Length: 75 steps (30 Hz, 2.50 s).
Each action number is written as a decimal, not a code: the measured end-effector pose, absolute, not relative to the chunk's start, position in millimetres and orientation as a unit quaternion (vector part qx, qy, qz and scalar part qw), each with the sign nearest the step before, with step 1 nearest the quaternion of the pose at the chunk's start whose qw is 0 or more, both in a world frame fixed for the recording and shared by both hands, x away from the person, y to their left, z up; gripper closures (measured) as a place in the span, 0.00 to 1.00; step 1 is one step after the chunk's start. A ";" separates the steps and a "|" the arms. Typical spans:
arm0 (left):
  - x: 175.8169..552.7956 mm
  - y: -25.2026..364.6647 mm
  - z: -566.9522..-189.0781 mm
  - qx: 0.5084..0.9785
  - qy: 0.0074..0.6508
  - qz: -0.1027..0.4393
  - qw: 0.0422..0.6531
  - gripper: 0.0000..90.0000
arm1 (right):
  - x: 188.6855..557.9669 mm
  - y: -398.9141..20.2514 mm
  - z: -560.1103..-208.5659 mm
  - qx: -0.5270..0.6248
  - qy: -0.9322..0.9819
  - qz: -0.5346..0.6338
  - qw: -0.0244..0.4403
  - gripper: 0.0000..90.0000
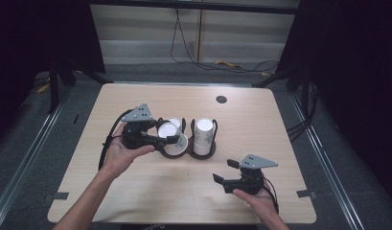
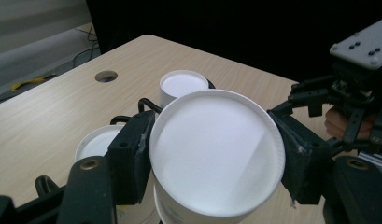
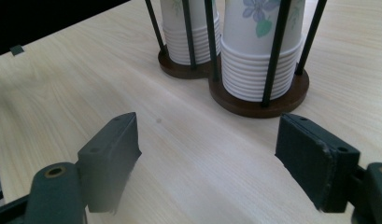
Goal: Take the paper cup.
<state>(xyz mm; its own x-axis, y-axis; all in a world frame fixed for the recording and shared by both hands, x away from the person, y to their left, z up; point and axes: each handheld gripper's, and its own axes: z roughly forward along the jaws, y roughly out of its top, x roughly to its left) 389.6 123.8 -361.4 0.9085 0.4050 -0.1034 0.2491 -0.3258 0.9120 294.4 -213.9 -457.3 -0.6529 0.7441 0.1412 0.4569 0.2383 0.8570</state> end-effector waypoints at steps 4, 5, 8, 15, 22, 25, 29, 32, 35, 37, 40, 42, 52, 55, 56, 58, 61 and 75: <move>385.7 120.5 -368.4 0.813 0.197 0.062 0.544 0.40 | 297.0 -206.8 -457.3 0.382 0.776 0.481 0.144 0.24; 384.0 118.5 -373.6 0.817 0.195 0.066 0.539 0.39 | 298.0 -204.8 -456.4 0.381 0.774 0.485 0.143 0.24; 382.1 117.0 -379.6 0.819 0.196 0.060 0.536 0.39 | 300.7 -200.1 -453.0 0.375 0.774 0.490 0.143 0.24; 377.5 116.3 -396.9 0.816 0.202 0.045 0.540 0.39 | 308.5 -174.3 -434.3 0.337 0.774 0.517 0.143 0.24; 373.0 117.0 -404.4 0.814 0.198 0.028 0.545 0.39 | 305.5 -164.0 -451.7 0.336 0.771 0.529 0.117 0.24; 370.0 113.6 -409.1 0.813 0.197 0.018 0.547 0.39 | 301.8 -163.9 -453.9 0.330 0.770 0.535 0.112 0.22; 367.2 109.8 -410.8 0.815 0.192 0.011 0.546 0.39 | 297.9 -161.5 -457.5 0.318 0.776 0.534 0.107 0.20; 364.1 107.0 -412.1 0.810 0.190 -0.002 0.555 0.39 | 297.4 -159.5 -459.7 0.317 0.777 0.535 0.103 0.18; 362.7 105.6 -412.4 0.808 0.189 -0.004 0.558 0.39 | 297.8 -159.2 -459.5 0.315 0.774 0.539 0.105 0.16; 362.1 104.7 -412.2 0.807 0.187 -0.002 0.560 0.39 | 298.7 -159.5 -458.8 0.314 0.770 0.545 0.105 0.16; 360.9 104.7 -411.3 0.803 0.188 -0.005 0.566 0.39 | 298.8 -160.1 -458.0 0.312 0.767 0.550 0.107 0.15; 360.1 103.9 -411.4 0.800 0.189 -0.009 0.569 0.39 | 298.6 -159.9 -457.8 0.311 0.767 0.552 0.105 0.15; 360.3 95.2 -410.4 0.797 0.182 -0.024 0.576 0.39 | 298.9 -157.6 -456.8 0.298 0.761 0.568 0.101 0.16; 359.9 94.0 -409.7 0.798 0.179 -0.028 0.575 0.39 | 299.8 -156.5 -456.3 0.295 0.759 0.572 0.101 0.16; 359.6 93.6 -409.1 0.797 0.179 -0.030 0.576 0.39 | 299.8 -156.5 -456.3 0.295 0.759 0.572 0.101 0.16; 359.2 93.0 -407.8 0.796 0.180 -0.031 0.577 0.39 | 300.5 -155.9 -456.5 0.294 0.757 0.575 0.102 0.15; 357.1 91.9 -407.3 0.797 0.179 -0.033 0.576 0.39 | 300.9 -154.5 -457.3 0.295 0.756 0.575 0.101 0.15; 352.2 85.0 -406.3 0.793 0.175 -0.054 0.581 0.39 | 299.4 -153.5 -456.5 0.284 0.746 0.595 0.099 0.15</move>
